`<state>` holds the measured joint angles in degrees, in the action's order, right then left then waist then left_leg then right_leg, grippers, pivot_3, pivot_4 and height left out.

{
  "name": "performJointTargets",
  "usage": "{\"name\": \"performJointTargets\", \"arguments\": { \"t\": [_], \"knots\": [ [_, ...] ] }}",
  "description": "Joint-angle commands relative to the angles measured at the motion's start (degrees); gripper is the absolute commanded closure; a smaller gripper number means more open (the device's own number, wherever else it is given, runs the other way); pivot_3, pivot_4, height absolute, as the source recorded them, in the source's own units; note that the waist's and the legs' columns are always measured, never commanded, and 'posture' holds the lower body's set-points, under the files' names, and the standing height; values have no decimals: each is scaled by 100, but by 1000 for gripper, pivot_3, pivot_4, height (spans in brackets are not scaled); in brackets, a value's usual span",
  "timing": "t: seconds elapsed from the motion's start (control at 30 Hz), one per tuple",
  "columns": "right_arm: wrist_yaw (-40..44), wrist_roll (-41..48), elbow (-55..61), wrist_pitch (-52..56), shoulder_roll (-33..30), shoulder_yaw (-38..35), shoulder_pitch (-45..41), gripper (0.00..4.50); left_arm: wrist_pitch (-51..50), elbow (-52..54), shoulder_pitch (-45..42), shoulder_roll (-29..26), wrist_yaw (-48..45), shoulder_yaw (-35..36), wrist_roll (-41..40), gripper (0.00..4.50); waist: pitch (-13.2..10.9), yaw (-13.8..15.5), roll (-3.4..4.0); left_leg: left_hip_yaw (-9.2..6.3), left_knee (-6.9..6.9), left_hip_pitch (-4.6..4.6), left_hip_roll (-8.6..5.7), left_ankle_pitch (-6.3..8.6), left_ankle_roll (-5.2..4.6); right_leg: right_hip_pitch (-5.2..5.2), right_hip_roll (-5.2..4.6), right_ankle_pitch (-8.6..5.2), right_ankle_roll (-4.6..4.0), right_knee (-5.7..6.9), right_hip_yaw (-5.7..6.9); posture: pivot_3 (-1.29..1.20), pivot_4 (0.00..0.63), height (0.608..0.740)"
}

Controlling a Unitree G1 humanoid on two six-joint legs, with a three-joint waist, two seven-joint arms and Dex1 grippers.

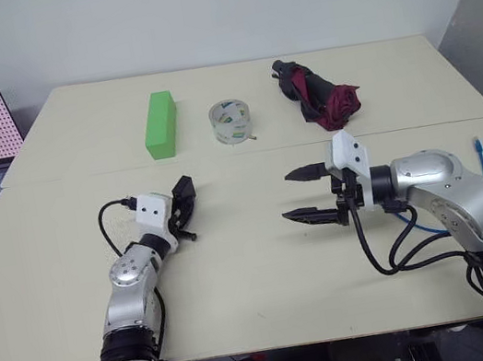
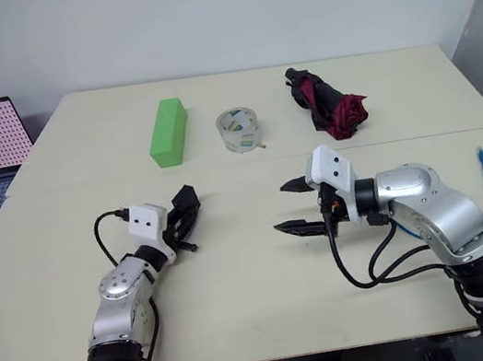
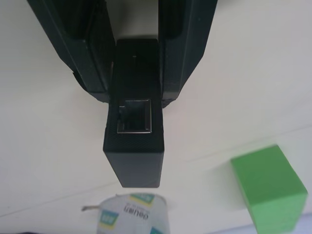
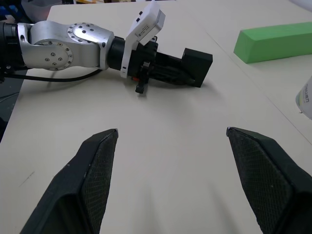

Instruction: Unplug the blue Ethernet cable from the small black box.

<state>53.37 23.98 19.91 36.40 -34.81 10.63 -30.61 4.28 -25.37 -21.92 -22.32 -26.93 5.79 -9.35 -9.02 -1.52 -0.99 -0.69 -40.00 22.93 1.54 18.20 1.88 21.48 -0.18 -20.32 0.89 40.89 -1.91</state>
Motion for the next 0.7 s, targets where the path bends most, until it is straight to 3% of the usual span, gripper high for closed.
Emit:
{"name": "performJointTargets", "arguments": {
  "t": [0.03, 0.33, 0.47, 0.7],
  "knots": [
    [-42, 33, 214, 22, 14, -34, -128, 721, 23, -15, 31, 9, -59, 141, -102, 2568, 0, -3, 0, 1, 0, -1, 0, 0, 0, 0, 0, 0, 0, 1, -1, 0, 150, 740],
    [-272, 192, 405, 326, 55, -210, 130, 721, -518, 1068, 844, -440, -325, 267, -222, 612, 1, -36, 0, -1, 4, -3, 4, 0, 1, 1, 1, 0, 0, 3, 2, 0, 150, 740],
    [-388, 28, 464, -153, -44, -458, 743, 721, -1070, 2250, 1439, -989, -515, 347, -240, 612, 2, -28, 0, -6, 10, -2, 6, 0, 1, -1, 1, 0, 0, 0, 6, 0, 150, 740],
    [-366, -18, 242, -879, -400, -1411, 1640, 721, -2051, 3924, 2143, -1780, -1356, 655, -1050, 612, 1, 0, -1, -7, 5, -3, -1, 10, -17, -12, -4, 0, 0, -10, 4, 0, 150, 740]
  ]
}}
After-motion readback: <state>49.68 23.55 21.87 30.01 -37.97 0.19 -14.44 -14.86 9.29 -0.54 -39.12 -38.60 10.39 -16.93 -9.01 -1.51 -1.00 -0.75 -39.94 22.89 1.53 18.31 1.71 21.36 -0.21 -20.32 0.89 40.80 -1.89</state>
